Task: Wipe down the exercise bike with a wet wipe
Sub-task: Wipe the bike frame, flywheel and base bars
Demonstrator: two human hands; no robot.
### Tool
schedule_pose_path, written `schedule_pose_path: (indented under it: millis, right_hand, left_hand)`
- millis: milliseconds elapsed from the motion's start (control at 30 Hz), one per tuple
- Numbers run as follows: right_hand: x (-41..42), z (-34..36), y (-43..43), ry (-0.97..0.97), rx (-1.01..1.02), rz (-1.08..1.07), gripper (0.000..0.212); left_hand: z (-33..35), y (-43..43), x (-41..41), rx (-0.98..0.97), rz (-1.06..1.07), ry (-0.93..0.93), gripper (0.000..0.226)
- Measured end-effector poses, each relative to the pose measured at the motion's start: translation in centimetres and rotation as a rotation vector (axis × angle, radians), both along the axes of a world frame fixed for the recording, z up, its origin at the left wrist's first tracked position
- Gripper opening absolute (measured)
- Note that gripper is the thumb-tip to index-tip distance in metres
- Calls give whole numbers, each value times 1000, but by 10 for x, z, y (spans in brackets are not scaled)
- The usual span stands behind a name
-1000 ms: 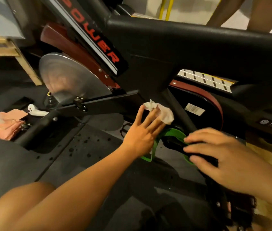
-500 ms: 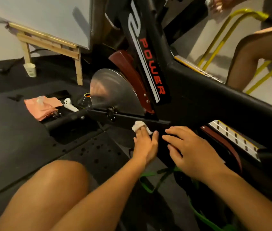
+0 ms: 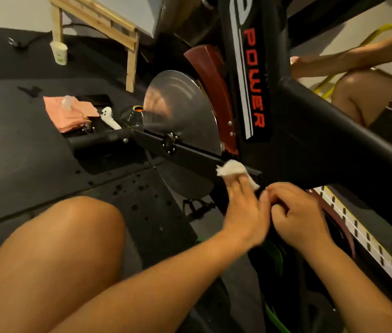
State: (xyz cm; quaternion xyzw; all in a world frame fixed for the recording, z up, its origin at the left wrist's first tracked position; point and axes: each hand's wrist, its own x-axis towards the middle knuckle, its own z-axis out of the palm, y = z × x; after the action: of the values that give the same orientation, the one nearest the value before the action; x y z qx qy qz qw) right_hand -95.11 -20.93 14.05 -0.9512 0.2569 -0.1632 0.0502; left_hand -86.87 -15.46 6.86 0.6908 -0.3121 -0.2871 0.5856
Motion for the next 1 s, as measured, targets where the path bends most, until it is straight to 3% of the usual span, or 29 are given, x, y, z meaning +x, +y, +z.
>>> schedule_pose_path:
  millis: [67,167,233,300,367,433,533,667,733,867,933,1000]
  right_hand:
    - [-4,-2,2,-30,27,6,38]
    - [-11,-7,-4,-39,20,44,32]
    - [-9,-6,-9,-48,93,46,39]
    - [-5,-3,-11,-34,138,36,42]
    - [-4,-3,-11,-43,106,46,38]
    - [-2,-4,-10,-67,56,54,34]
    - [-7,4,-8,-173,125,-20,33]
    - [-1,47,4,-267,-248,150,27]
    - [16,56,1,-178,-324,211,24]
    - [40,33,-12,215,-458,214,13]
    - [46,26,-15,261,-461,203,3]
    - [49,27,-14,241,-469,192,8]
  left_hand:
    - [4,12,-28,-22,-107,-23,73]
    - [-5,-6,3,-27,17,168,71]
    - [-6,-21,45,97,131,281,50]
    - [-5,-29,62,218,151,318,44]
    - [-4,-30,37,220,110,223,43]
    - [2,-10,-9,90,24,156,63]
    - [3,19,-49,-84,-71,1,58]
    - [-13,19,-35,-42,-131,-319,63]
    - [-12,7,-28,-55,-62,-347,68]
    - [-6,-16,22,62,61,-114,87]
    - [-11,-18,47,70,73,-106,90]
    - [-8,-14,45,70,37,-174,88]
